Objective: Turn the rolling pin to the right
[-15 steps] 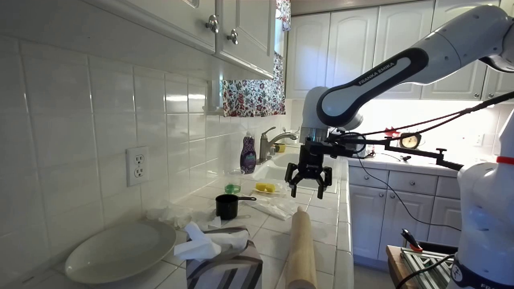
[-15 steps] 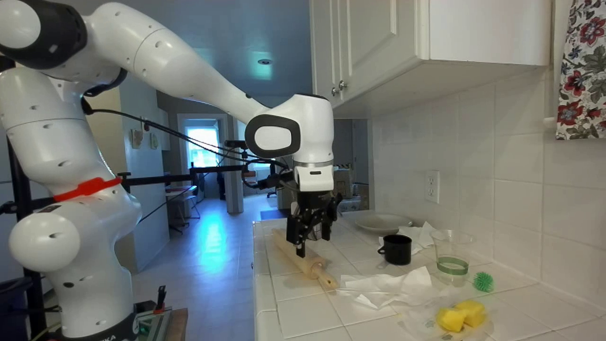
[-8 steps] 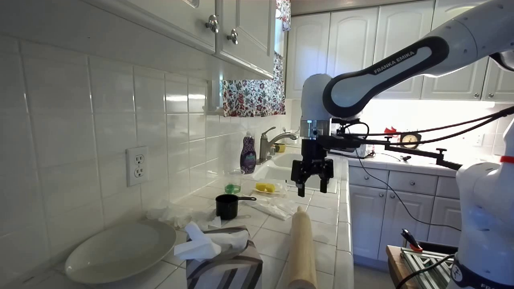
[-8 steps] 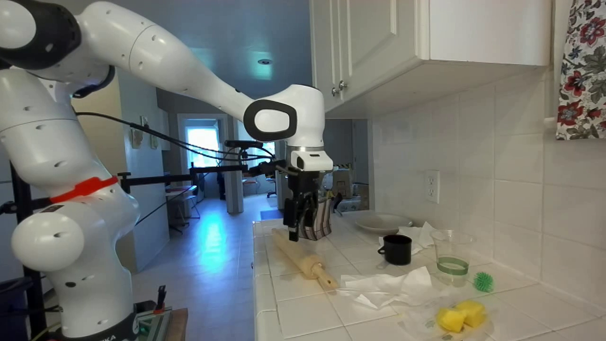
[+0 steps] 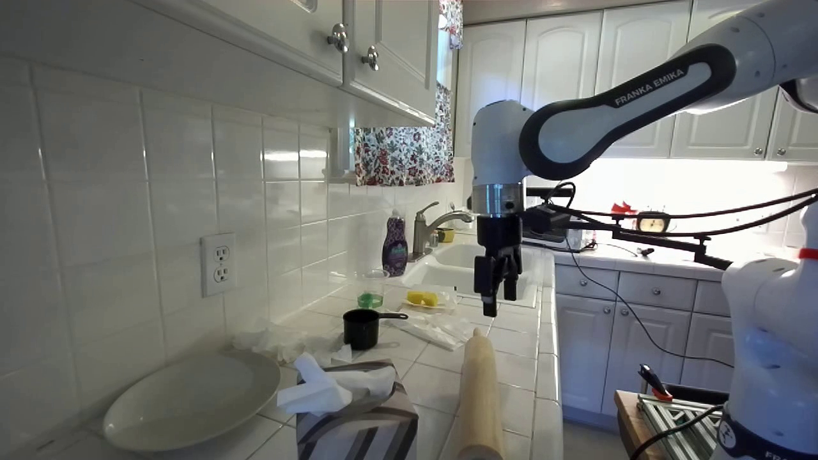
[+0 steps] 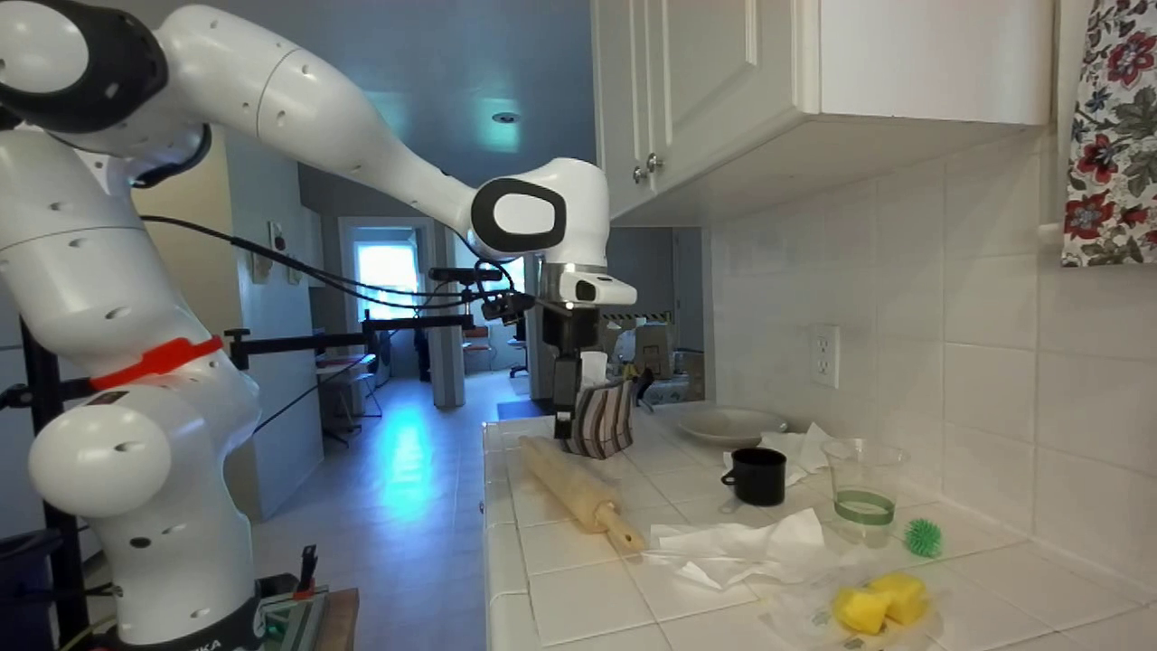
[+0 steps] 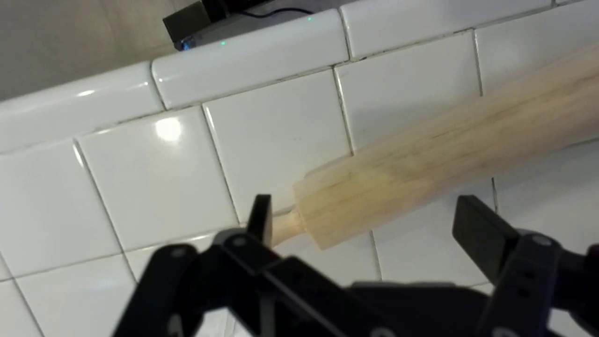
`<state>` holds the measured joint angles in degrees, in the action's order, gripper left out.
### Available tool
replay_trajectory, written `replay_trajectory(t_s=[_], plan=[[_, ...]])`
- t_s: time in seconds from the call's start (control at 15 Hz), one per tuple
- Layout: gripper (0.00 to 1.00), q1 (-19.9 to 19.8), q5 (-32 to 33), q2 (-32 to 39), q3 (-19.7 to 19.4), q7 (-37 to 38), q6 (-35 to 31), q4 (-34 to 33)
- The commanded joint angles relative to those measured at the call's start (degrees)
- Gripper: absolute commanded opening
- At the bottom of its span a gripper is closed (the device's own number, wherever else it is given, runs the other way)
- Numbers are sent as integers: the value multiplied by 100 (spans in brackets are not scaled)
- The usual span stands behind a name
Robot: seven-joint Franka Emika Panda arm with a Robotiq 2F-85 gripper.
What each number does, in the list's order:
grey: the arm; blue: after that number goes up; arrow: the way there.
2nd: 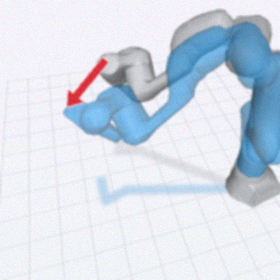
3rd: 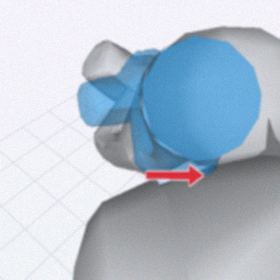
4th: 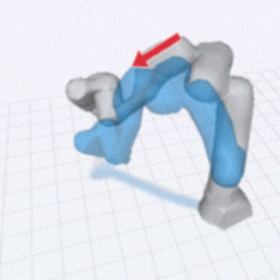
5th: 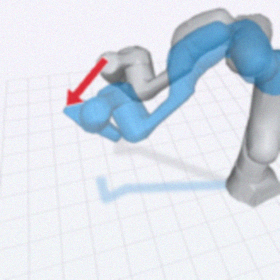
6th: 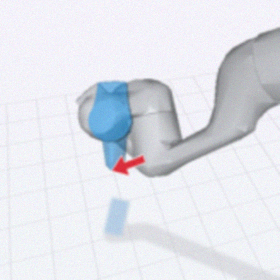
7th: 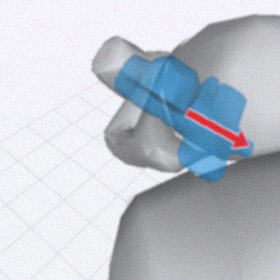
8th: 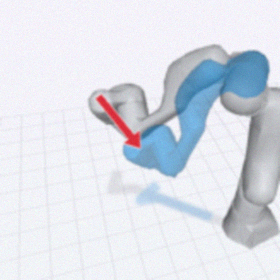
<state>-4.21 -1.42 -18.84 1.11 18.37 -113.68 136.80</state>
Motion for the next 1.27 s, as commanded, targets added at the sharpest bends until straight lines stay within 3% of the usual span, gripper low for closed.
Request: replay_trajectory(t_s=[0.0, 0.67, 1.2], plan=[[100, 150, 141, -17, 33, -495, 13, -138], [100, 486, 18, -47, 167, -831, -420, -173], [100, 480, 45, -4, 215, -638, -474, -171]])
